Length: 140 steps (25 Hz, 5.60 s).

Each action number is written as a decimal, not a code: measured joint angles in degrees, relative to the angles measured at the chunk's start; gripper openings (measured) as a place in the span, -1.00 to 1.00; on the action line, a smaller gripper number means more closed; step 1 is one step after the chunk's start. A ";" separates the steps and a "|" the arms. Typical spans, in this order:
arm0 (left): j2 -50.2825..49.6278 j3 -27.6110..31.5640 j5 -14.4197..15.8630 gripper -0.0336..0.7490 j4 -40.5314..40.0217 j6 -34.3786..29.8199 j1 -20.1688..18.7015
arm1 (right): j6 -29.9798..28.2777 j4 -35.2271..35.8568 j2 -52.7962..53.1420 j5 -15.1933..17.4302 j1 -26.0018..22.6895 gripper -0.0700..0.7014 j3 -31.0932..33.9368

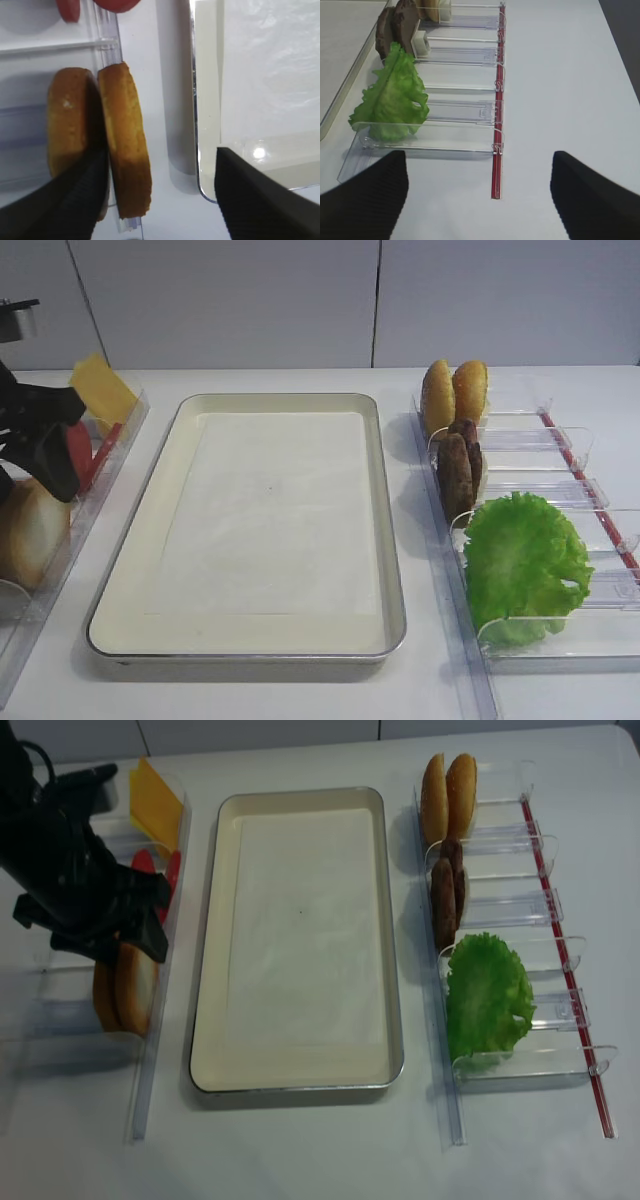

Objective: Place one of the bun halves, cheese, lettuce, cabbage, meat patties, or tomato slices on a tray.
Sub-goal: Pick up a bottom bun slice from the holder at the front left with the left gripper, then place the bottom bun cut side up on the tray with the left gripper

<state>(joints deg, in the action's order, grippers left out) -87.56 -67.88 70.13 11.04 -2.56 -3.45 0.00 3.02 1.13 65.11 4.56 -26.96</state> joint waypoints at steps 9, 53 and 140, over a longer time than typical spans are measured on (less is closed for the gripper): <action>-2.57 -0.13 0.00 0.09 -3.52 2.56 -2.75 | 0.31 0.00 0.00 -0.10 0.00 0.69 0.00; 11.07 -0.13 0.59 -0.58 2.43 1.50 -2.78 | 0.00 0.00 0.00 -0.10 0.00 0.69 0.00; -20.39 -7.79 -1.90 0.30 25.86 -16.35 -8.09 | 0.00 0.00 0.00 0.01 0.00 0.69 0.00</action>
<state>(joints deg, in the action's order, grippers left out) -107.95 -75.67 68.22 36.90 -18.91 -11.55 0.00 3.02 1.13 65.12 4.56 -26.96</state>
